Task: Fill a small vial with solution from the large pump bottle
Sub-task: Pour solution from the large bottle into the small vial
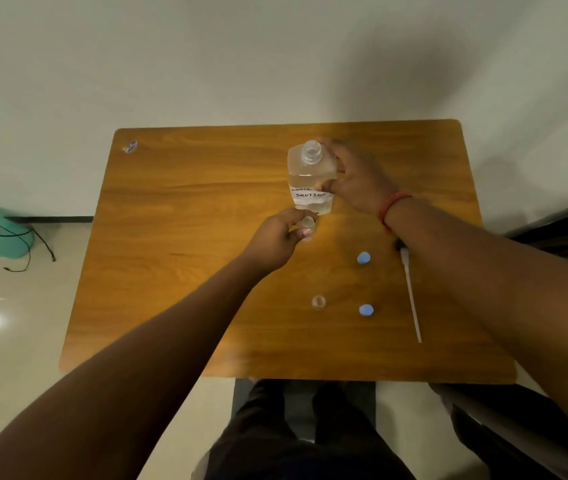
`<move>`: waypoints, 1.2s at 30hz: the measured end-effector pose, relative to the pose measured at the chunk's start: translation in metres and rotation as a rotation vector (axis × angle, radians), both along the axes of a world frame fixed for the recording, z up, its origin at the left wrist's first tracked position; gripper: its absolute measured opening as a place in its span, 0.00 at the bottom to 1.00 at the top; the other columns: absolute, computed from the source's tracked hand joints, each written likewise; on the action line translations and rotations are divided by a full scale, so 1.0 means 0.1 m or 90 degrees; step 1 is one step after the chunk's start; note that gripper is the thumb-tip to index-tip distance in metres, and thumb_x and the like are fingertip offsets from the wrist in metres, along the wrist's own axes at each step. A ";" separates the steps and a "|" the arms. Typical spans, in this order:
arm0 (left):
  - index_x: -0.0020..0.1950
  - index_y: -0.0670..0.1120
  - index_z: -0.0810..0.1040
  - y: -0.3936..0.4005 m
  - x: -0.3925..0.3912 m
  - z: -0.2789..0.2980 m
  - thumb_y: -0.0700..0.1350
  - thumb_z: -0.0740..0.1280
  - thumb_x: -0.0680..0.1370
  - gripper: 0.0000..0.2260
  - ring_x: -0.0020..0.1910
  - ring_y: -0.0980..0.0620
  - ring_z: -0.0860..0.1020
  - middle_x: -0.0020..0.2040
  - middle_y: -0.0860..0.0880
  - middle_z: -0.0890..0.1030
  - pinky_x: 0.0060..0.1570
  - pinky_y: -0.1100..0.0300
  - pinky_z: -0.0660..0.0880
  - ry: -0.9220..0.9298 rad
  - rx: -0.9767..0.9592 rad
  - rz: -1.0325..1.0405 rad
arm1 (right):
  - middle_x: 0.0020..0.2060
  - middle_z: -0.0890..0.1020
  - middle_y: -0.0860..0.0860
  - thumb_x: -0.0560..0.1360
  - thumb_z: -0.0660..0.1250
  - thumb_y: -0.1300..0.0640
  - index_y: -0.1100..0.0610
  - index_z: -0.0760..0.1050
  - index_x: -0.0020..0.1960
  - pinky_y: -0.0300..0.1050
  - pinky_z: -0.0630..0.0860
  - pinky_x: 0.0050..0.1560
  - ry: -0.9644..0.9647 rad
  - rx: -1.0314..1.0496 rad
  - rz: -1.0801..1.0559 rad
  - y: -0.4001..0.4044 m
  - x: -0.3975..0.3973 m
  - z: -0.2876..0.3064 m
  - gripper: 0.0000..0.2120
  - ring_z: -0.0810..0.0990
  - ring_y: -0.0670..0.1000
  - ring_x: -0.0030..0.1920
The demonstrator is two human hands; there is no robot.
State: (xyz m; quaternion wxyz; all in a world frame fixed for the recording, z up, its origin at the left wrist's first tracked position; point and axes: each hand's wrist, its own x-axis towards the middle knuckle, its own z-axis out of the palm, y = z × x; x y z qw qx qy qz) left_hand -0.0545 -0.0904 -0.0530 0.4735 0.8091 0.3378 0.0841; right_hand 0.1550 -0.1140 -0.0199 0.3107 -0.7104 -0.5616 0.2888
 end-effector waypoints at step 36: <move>0.73 0.47 0.74 -0.26 0.09 -0.75 0.34 0.66 0.81 0.21 0.70 0.47 0.73 0.72 0.46 0.76 0.66 0.56 0.74 0.114 -0.049 -0.075 | 0.76 0.63 0.51 0.70 0.76 0.58 0.50 0.52 0.79 0.47 0.70 0.69 0.026 -0.065 -0.017 -0.08 0.03 -0.36 0.46 0.66 0.51 0.72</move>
